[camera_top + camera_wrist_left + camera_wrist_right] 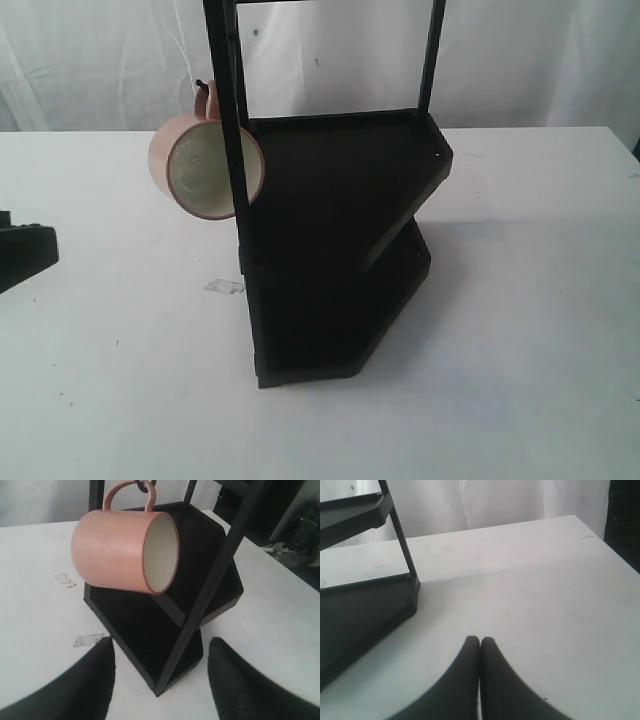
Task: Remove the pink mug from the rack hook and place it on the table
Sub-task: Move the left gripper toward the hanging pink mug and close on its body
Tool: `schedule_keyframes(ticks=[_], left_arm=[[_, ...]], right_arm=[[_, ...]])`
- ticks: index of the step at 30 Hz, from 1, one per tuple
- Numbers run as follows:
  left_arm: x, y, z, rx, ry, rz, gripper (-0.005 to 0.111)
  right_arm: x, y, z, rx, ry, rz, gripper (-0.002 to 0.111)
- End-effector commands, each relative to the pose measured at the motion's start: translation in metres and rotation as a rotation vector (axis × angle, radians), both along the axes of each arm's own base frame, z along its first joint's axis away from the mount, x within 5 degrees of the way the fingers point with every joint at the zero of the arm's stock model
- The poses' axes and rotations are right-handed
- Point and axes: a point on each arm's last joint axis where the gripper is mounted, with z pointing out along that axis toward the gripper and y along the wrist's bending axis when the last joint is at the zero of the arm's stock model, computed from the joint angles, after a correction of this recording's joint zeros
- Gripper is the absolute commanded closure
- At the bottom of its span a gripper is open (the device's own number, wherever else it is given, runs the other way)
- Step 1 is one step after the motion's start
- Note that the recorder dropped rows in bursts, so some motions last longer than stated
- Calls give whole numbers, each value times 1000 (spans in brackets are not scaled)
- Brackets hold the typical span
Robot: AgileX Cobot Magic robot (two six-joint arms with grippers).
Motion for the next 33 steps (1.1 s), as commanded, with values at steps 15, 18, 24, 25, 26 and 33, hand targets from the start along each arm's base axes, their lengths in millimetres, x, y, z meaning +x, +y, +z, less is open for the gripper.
schedule_keyframes(ticks=[15, 18, 24, 25, 26, 33], left_arm=[[89, -25, 12, -17, -180, -123, 46], [96, -29, 7, 96, -204, -132, 46], [98, -36, 2, 184, -189, -104, 46], [99, -37, 0, 202, -188, -97, 46], [99, -38, -1, 219, -189, -96, 46], [112, -46, -4, 270, -159, -57, 46]], right_arm=[[0, 0, -1, 0, -7, -6, 108], [0, 0, -1, 0, -7, -6, 108], [0, 0, -1, 0, -7, -6, 108], [0, 0, -1, 0, -7, -6, 108], [0, 0, -1, 0, -7, -6, 108], [0, 0, -1, 0, -7, -6, 108]])
